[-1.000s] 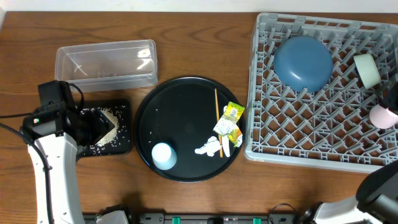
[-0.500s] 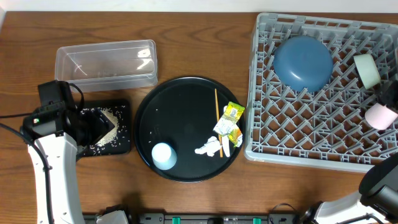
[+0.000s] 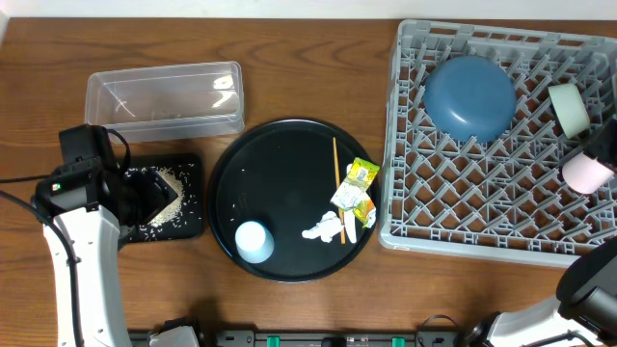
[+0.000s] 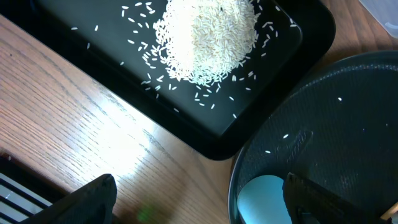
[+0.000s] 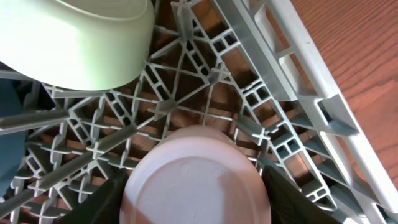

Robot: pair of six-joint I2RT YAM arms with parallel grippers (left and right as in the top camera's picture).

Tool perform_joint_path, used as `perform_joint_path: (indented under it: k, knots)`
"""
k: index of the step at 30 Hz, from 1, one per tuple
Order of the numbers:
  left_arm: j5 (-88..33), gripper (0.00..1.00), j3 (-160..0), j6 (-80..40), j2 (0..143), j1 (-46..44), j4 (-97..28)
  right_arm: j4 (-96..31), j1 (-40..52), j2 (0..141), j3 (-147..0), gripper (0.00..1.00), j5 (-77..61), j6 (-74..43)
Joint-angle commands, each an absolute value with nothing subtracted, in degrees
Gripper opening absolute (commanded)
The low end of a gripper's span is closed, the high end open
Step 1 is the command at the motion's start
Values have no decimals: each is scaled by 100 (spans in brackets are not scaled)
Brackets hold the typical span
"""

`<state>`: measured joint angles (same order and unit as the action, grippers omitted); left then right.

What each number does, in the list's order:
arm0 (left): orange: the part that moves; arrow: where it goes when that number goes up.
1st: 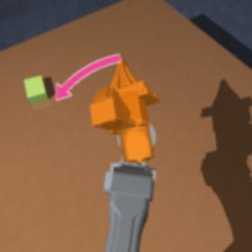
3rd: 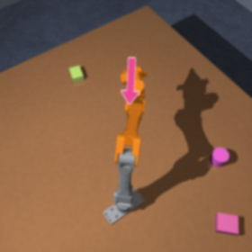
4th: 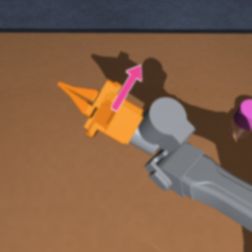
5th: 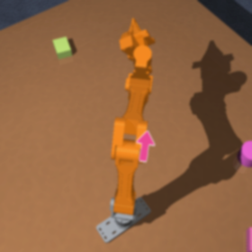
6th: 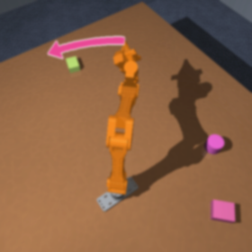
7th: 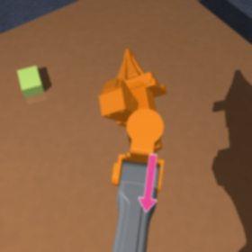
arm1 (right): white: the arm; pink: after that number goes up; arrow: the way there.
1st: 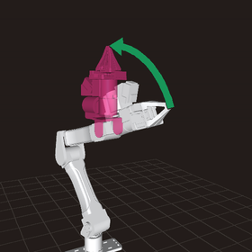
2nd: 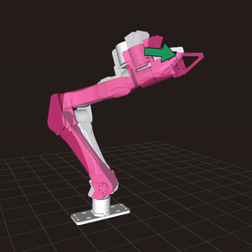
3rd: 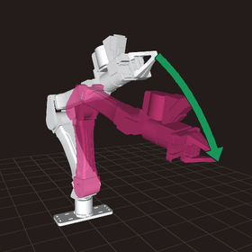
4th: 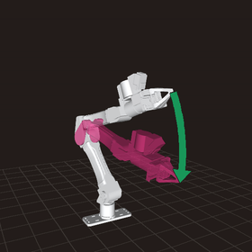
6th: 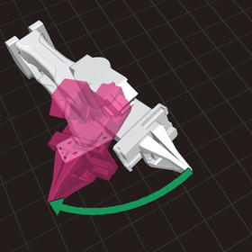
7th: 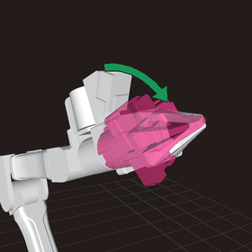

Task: Sort waste into correct bins and load items into the dishwasher rack
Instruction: 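Lower the white cup into the rack and release it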

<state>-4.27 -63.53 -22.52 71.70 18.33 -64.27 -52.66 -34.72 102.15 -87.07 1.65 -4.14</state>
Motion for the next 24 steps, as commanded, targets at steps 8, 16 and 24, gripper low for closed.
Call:
perform_joint_path:
  k: [8,16,24]
  knots:
    - [-362,87,-6322,-2305,7192,1857,-6445,-5240,-3485,10160,-8801,34,104,-489]
    - [-362,87,-6322,-2305,7192,1857,-6447,-5205,-3481,10160,-8801,42,102,-489]
    - [-362,87,-6322,-2305,7192,1857,-6447,-5339,-3481,10160,-8801,69,95,-491]
